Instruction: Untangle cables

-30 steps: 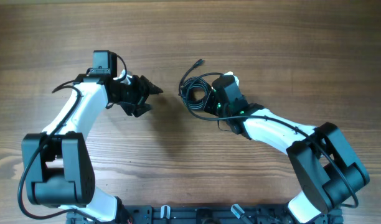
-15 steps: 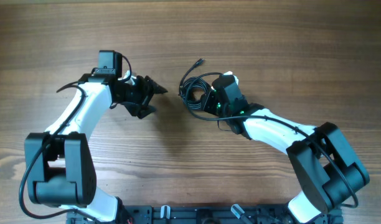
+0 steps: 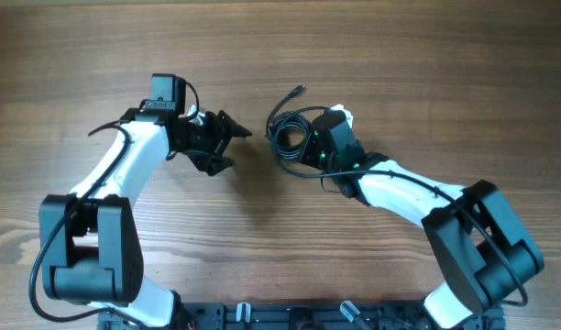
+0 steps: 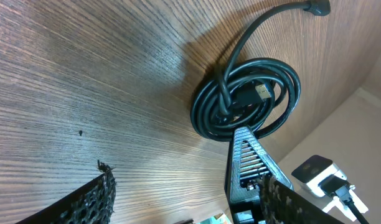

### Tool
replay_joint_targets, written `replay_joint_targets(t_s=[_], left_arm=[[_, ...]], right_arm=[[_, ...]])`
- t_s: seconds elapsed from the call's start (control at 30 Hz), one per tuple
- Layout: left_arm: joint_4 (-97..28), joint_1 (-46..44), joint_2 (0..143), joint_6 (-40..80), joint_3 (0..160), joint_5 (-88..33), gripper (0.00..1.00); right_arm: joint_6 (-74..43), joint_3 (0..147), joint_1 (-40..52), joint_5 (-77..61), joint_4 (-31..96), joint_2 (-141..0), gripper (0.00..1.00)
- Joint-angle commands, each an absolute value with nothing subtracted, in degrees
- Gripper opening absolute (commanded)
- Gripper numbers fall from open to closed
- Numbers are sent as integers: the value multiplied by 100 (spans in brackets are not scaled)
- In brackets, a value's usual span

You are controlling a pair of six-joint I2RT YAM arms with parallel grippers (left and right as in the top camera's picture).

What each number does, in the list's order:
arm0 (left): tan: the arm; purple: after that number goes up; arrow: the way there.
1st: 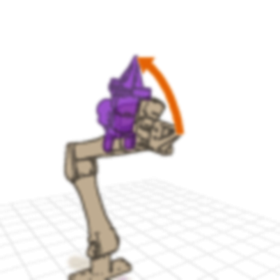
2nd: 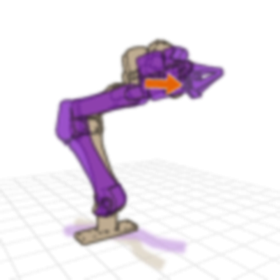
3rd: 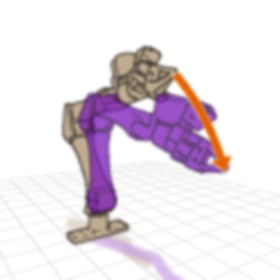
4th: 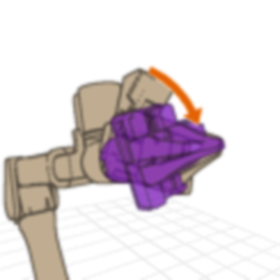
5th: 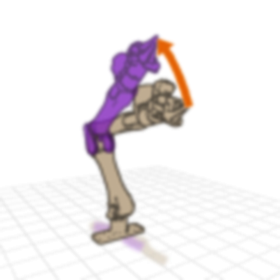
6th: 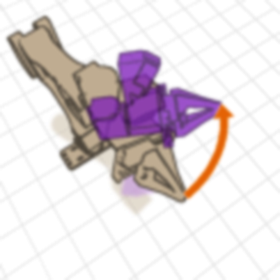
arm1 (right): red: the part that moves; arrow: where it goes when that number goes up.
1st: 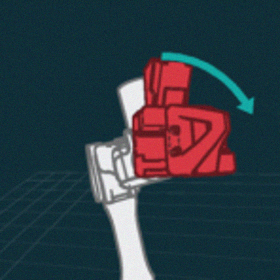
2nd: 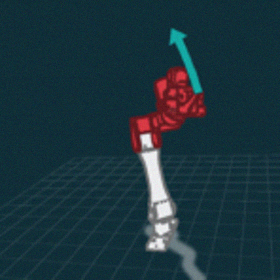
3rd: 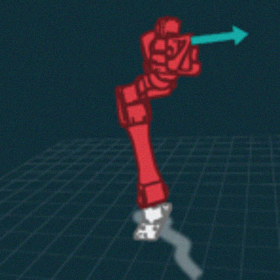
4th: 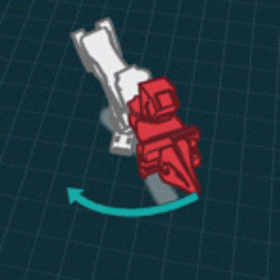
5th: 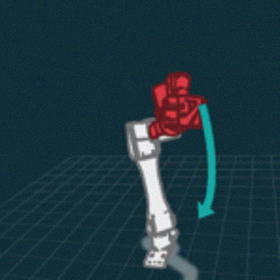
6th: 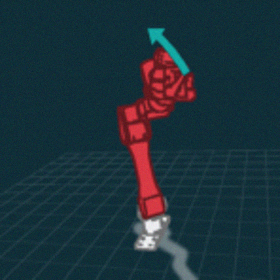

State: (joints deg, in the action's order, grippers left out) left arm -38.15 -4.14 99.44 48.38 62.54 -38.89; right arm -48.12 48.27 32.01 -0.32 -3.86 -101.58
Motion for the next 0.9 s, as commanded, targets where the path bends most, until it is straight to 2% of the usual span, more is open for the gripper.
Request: replay_joint_targets(t_s=[0.0,0.23,0.33,0.43,0.57,0.67,0.87], left_arm=[[-3798,-429,10009,4886,6259,-3680,76],[-3723,-429,10009,4886,6259,-3138,68],[-3594,-429,10009,4888,6259,-3138,68],[-3527,-429,10009,4890,6259,-3140,68],[-3516,-429,10009,4888,6259,-3190,70],[-3514,-408,10009,4888,6259,-3548,71],[-3448,-209,10009,4890,6259,-5133,75]], right_arm=[[-4637,4917,3175,3,-180,-10123,4],[-4536,4917,2781,-152,961,-9373,4],[-3870,4917,2410,-1302,1009,-9170,4],[-3350,4917,1981,-3044,773,-9094,4],[-3277,4917,1485,-5188,217,-9096,4],[-3339,4917,1308,-6007,-82,-9096,4],[-3822,4917,1267,-6318,-137,-9096,4]])
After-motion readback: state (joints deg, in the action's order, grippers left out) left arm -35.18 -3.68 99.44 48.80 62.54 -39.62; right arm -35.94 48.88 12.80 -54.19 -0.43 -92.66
